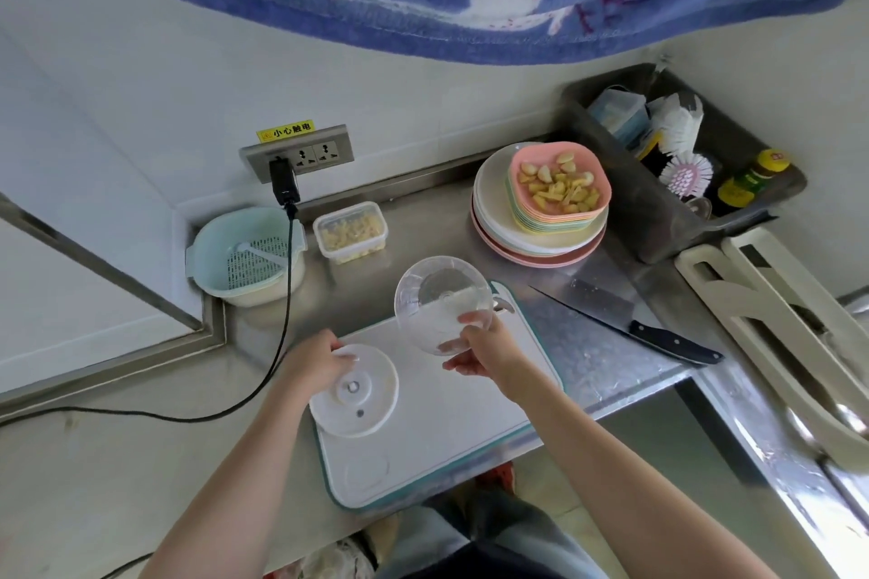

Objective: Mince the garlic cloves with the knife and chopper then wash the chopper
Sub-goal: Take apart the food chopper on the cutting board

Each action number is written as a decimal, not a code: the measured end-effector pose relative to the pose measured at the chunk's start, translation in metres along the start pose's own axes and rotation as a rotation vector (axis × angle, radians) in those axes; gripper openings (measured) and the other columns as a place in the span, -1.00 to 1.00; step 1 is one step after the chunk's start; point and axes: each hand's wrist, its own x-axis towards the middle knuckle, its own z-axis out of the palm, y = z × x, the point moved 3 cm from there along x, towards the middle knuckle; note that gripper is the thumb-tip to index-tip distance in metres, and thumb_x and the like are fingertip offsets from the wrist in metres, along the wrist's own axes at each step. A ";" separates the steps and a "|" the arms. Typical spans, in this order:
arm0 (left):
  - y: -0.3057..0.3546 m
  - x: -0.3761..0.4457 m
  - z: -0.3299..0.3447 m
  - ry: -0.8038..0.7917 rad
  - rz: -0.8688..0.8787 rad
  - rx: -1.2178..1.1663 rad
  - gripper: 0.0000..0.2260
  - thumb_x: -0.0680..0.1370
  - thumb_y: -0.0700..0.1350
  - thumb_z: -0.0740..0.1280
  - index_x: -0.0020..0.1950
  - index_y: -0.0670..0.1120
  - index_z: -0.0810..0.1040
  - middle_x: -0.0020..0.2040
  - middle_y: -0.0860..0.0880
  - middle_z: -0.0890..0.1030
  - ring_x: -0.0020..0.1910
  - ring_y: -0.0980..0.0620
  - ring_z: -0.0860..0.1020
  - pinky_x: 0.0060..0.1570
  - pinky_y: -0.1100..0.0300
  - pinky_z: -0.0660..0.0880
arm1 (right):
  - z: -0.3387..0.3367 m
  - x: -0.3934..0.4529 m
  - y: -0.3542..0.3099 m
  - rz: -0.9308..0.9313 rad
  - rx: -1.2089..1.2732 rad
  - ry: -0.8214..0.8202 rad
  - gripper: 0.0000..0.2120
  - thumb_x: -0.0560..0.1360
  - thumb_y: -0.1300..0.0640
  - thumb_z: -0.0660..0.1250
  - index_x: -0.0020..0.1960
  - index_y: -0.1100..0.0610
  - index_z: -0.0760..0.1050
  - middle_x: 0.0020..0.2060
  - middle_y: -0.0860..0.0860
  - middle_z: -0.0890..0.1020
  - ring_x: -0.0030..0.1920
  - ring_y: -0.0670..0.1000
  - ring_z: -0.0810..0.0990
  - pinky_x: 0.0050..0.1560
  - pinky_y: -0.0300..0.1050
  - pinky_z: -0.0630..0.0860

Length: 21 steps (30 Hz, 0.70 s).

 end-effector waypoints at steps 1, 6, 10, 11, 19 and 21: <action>0.001 0.000 -0.001 -0.007 0.011 -0.009 -0.76 0.45 0.08 0.43 -0.12 -0.05 0.47 -0.16 -0.03 0.59 -0.12 -0.05 0.57 -0.22 0.16 0.39 | 0.001 -0.001 0.002 0.010 0.006 0.001 -0.66 0.49 0.37 0.00 0.18 0.10 0.31 -0.20 0.13 0.67 -0.41 0.04 0.59 -0.30 -0.17 0.52; 0.023 -0.007 -0.008 -0.061 0.080 -0.290 -0.75 0.47 -0.03 0.47 0.00 -0.11 0.48 -0.10 -0.02 0.54 -0.11 -0.02 0.51 -0.18 0.17 0.39 | 0.007 -0.010 0.008 0.024 0.042 -0.006 -0.65 0.48 0.39 0.06 0.20 0.12 0.32 -0.09 0.23 0.66 -0.36 0.07 0.60 -0.20 -0.12 0.57; 0.070 -0.023 -0.017 -0.140 0.179 -0.461 -0.87 0.56 -0.04 0.34 0.10 0.04 0.52 0.01 0.02 0.61 -0.04 0.00 0.57 -0.08 0.10 0.50 | 0.002 -0.020 0.001 -0.081 0.070 0.010 -0.72 0.49 0.39 0.09 0.05 0.07 0.38 -0.10 0.21 0.65 -0.34 0.08 0.58 -0.20 -0.09 0.56; 0.086 -0.028 -0.018 -0.156 0.192 -0.490 -0.91 0.58 -0.01 0.31 0.07 0.09 0.52 -0.03 0.05 0.62 -0.08 0.02 0.58 -0.11 0.10 0.51 | -0.003 -0.021 0.000 -0.101 0.082 0.031 -0.72 0.50 0.37 0.07 0.10 0.09 0.36 -0.13 0.19 0.66 -0.34 0.08 0.59 -0.23 -0.11 0.57; 0.236 -0.051 0.005 -0.255 0.306 -0.519 -0.92 0.55 -0.07 0.33 -0.13 0.07 0.58 -0.18 0.00 0.61 -0.17 -0.02 0.52 -0.24 0.19 0.35 | -0.107 -0.055 0.003 -0.303 0.365 0.396 -0.79 0.54 0.25 0.19 0.15 0.08 0.42 -0.16 0.18 0.63 -0.31 0.03 0.60 -0.38 -0.19 0.53; 0.282 -0.065 0.028 -0.317 0.386 -0.508 -0.90 0.57 -0.16 0.30 -0.08 0.02 0.57 -0.16 0.03 0.60 -0.10 -0.01 0.53 -0.21 0.21 0.41 | -0.147 -0.067 0.016 -0.346 0.311 0.545 -0.81 0.49 0.20 0.20 0.05 -0.01 0.46 -0.19 0.15 0.58 -0.30 0.05 0.55 -0.29 -0.06 0.55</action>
